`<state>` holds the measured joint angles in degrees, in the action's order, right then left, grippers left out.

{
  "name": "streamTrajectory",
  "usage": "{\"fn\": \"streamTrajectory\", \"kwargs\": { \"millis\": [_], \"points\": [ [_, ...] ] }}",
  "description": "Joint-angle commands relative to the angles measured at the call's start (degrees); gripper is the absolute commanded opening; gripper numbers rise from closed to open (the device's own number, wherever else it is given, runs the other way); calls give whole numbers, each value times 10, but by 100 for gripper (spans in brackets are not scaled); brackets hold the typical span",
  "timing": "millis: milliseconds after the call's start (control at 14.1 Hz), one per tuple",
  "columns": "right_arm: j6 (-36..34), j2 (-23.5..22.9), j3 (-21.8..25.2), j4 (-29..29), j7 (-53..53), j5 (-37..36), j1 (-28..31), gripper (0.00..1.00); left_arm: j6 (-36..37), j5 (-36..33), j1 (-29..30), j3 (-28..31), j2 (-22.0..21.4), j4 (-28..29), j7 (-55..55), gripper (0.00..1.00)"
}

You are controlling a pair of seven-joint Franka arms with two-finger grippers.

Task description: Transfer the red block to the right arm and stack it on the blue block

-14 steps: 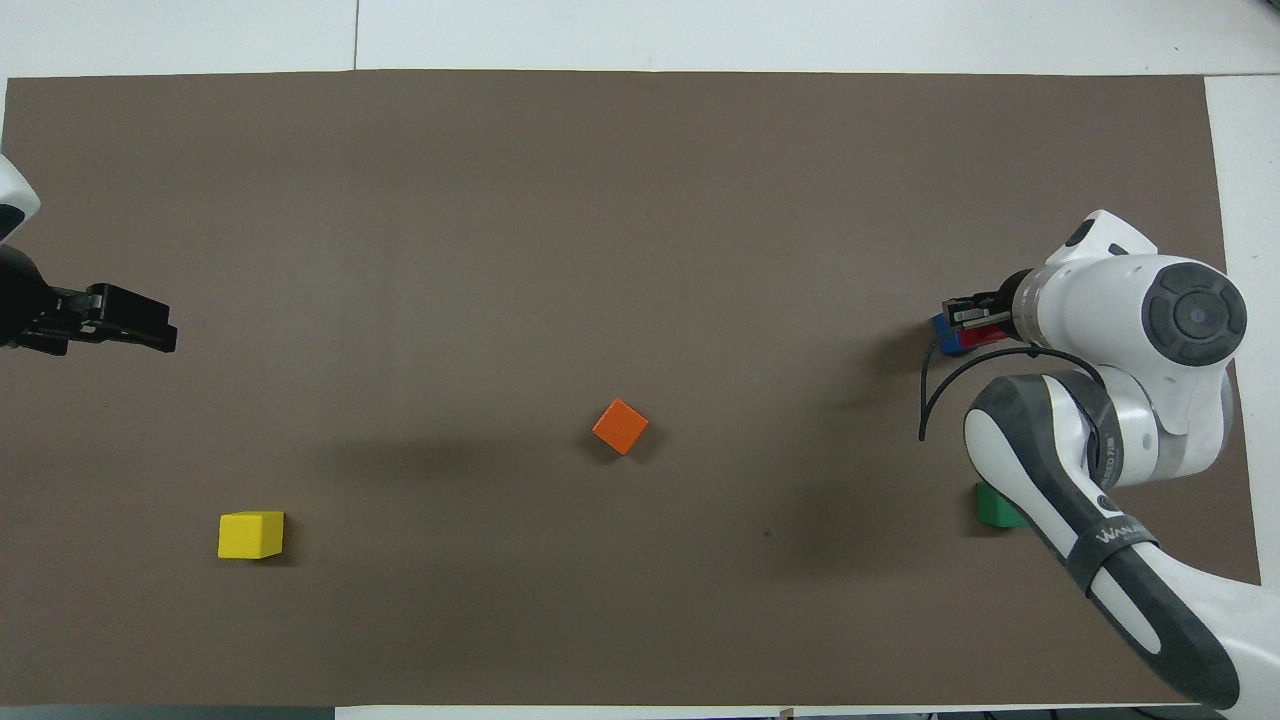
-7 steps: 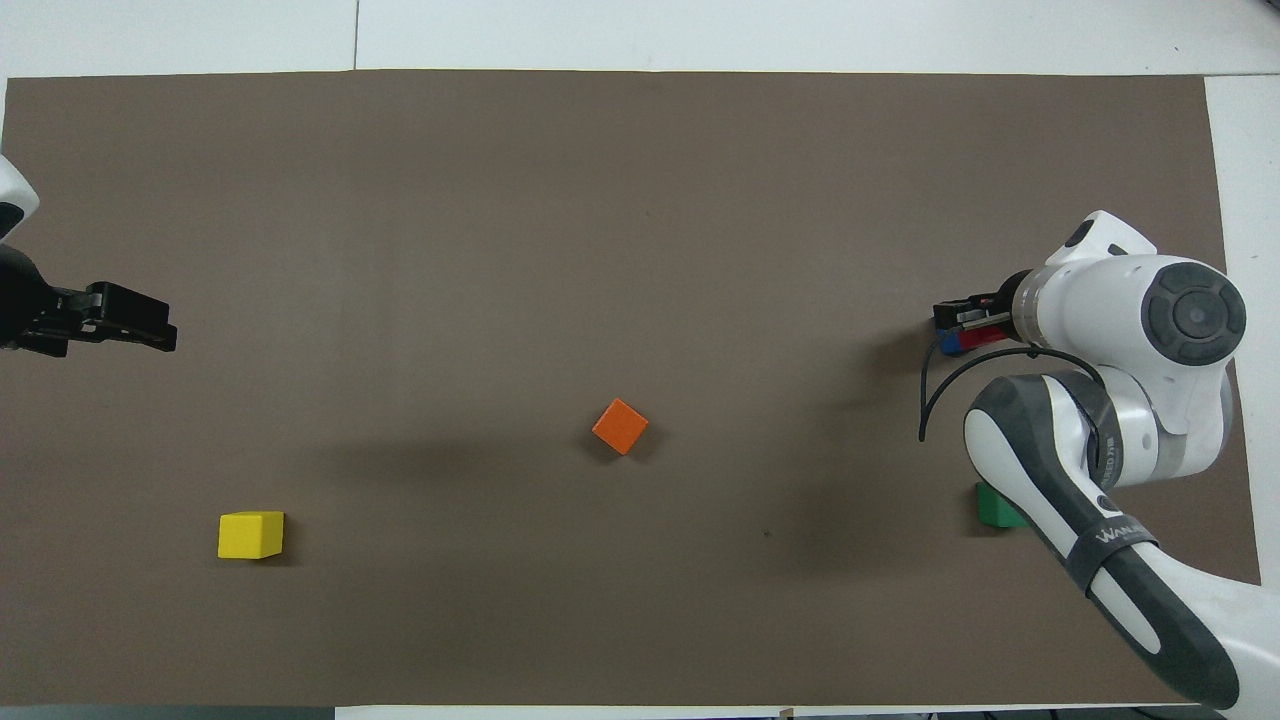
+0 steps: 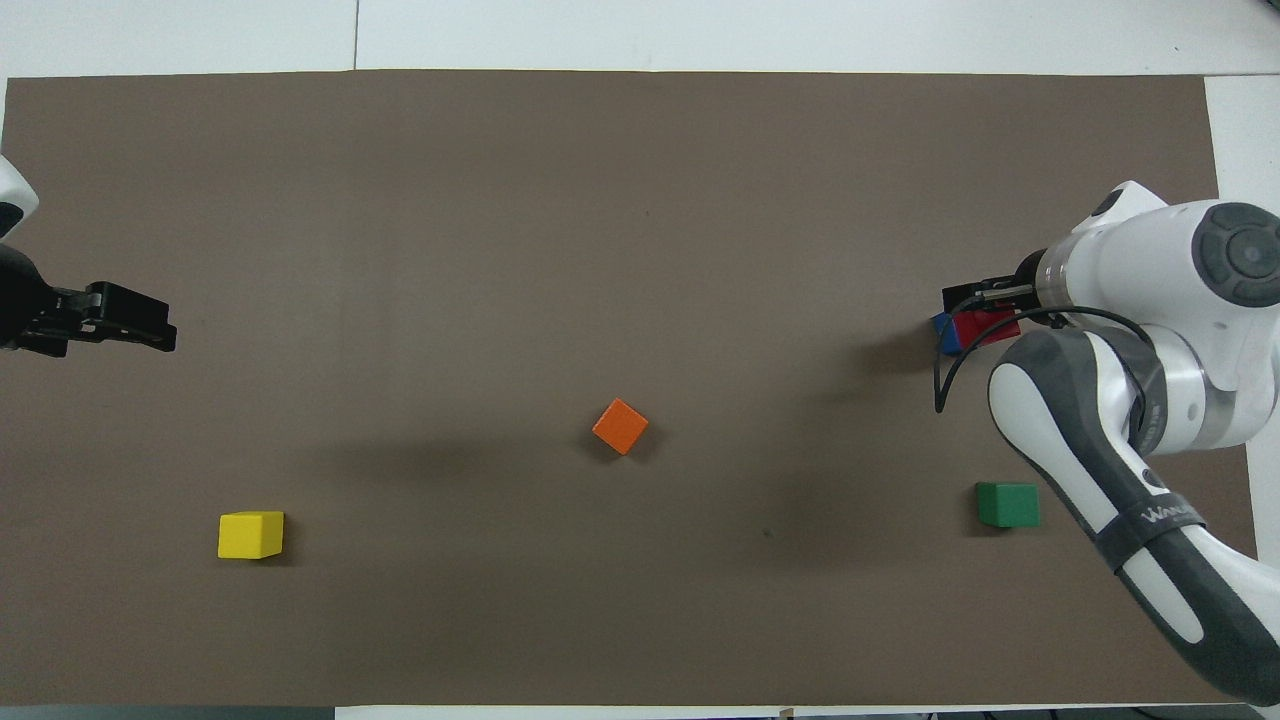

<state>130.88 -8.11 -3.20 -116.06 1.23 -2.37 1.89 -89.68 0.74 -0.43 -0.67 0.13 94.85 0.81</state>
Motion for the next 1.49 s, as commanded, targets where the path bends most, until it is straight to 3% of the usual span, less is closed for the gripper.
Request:
{"fn": "streamTrajectory", "kwargs": {
  "millis": [0, 284, 568, 781, 1419],
  "points": [
    [-103, -2, -5, 72, 5, 39, 5, 100, -4, 4, 1, 2, -15, 16, -6, 100],
    [-289, 14, -4, 177, 3, 90, 6, 100, -4, 4, 0, 1, -15, 16, -6, 100],
    [-358, 77, -1, 182, 10, 77, 12, 100, -4, 4, 0, 1, -15, 16, -6, 100],
    [-360, 87, 2, 187, 52, 27, 13, 100, -4, 4, 0, 2, -15, 16, -6, 100],
    [-347, 84, 3, 193, 47, 15, 19, 100, -4, 4, 0, 1, -15, 16, -6, 100]
  ]
}}
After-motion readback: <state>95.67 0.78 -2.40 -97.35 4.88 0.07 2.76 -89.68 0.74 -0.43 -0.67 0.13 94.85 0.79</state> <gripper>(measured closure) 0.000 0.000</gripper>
